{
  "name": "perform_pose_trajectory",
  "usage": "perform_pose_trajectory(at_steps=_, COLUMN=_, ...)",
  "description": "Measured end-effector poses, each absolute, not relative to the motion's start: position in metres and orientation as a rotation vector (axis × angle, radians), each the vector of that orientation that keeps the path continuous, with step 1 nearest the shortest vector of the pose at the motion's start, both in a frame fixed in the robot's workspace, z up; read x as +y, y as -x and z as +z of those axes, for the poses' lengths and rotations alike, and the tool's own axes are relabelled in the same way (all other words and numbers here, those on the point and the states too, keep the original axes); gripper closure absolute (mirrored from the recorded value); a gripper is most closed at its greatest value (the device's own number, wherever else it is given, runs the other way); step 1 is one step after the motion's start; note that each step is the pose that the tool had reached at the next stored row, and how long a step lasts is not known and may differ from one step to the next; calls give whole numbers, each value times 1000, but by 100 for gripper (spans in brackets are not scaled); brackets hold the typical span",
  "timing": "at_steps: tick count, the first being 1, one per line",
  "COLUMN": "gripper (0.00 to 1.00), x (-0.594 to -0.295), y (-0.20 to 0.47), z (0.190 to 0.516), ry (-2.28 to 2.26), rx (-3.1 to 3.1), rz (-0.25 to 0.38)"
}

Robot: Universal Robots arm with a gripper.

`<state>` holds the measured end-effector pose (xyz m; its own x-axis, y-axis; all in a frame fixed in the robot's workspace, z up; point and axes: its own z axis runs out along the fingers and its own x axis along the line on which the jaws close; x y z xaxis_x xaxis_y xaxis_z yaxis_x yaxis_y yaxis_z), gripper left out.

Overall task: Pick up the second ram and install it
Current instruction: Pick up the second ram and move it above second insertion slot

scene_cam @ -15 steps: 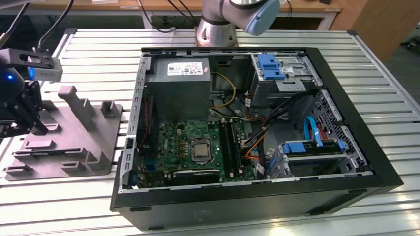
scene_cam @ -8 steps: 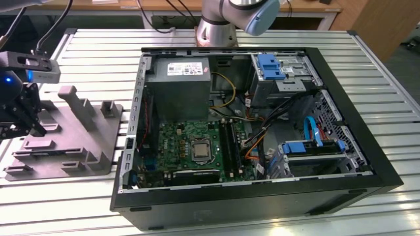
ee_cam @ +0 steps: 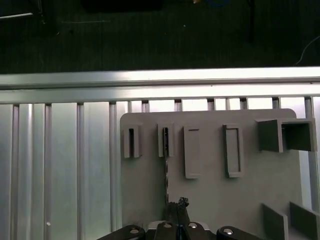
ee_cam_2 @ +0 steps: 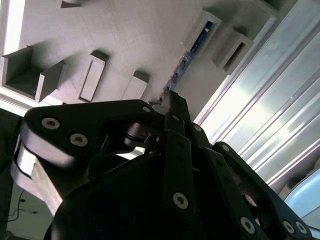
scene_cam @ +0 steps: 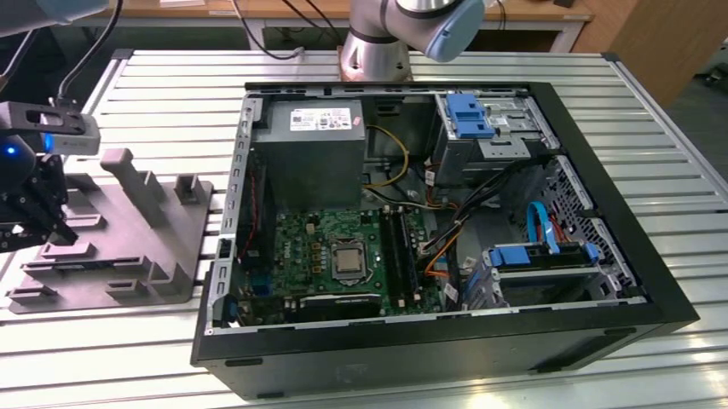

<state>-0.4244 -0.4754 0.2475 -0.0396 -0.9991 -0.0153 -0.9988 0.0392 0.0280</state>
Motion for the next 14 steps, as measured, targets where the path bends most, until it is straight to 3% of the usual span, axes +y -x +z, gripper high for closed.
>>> perform_pose_trajectory(at_steps=14, gripper=89, x=-488, y=427, z=239, ry=-2211, rx=-2239, rz=-27)
